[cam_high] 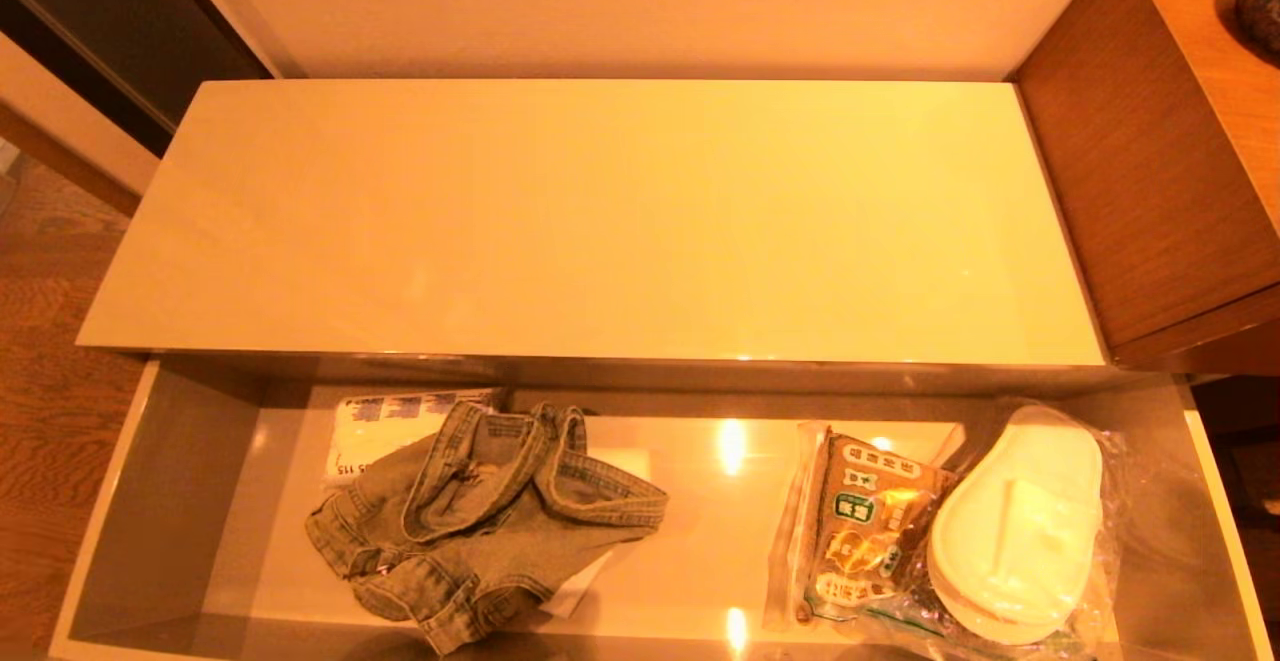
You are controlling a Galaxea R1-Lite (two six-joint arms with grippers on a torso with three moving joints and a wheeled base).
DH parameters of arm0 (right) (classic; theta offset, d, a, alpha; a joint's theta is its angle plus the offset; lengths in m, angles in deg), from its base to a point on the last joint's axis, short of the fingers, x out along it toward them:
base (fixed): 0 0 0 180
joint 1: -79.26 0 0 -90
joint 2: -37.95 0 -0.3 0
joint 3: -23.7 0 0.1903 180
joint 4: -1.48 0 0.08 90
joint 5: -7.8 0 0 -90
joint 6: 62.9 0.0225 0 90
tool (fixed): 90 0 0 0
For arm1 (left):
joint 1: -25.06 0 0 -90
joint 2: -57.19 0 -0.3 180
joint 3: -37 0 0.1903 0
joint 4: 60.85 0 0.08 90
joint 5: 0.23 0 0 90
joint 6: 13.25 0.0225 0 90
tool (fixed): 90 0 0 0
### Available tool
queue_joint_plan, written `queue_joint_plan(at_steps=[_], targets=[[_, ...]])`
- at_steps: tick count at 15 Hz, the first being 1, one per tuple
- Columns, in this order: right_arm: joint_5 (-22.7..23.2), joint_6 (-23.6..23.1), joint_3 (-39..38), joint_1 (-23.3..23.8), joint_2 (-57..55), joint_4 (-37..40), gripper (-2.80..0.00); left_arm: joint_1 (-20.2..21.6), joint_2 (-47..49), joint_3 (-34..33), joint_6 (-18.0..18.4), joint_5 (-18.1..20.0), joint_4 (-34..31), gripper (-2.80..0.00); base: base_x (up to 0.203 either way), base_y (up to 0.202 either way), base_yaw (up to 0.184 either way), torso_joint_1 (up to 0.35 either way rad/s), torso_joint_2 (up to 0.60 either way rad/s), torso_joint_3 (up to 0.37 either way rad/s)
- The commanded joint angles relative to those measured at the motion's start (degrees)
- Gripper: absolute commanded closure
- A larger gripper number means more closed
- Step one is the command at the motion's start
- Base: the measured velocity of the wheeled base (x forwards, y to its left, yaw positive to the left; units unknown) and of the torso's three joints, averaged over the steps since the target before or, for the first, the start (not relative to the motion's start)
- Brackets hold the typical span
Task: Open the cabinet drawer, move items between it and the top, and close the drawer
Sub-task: Take out the disposable slippers from the drawer
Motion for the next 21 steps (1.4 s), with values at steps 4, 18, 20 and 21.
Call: queue_joint_plan(at_steps=[4,18,20,21], targets=[[0.00,0.04,-0.09,-0.02,0.20,-0.03,0.00,0.02,-0.02,0.01,0.03,0.00,-0.04,0.00,0.000,0.000,0.000,0.000,0.00,0.000],[0.00,0.04,-0.09,-0.02,0.20,-0.03,0.00,0.02,-0.02,0.01,0.03,0.00,-0.04,0.00,0.000,0.000,0.000,0.000,0.00,0.000],[0.00,-0.22,-0.09,-0.02,0.20,-0.20,0.00,0.02,-0.02,0.01,0.03,0.00,-0.04,0.00,0.000,0.000,0.000,0.000,0.00,0.000],[-0.05,0.03,0.00,-0.02,0.20,0.36,0.00,0.02,-0.02,0.01,0.03,0.00,-0.04,0.00,0.000,0.000,0.000,0.000,0.00,0.000]])
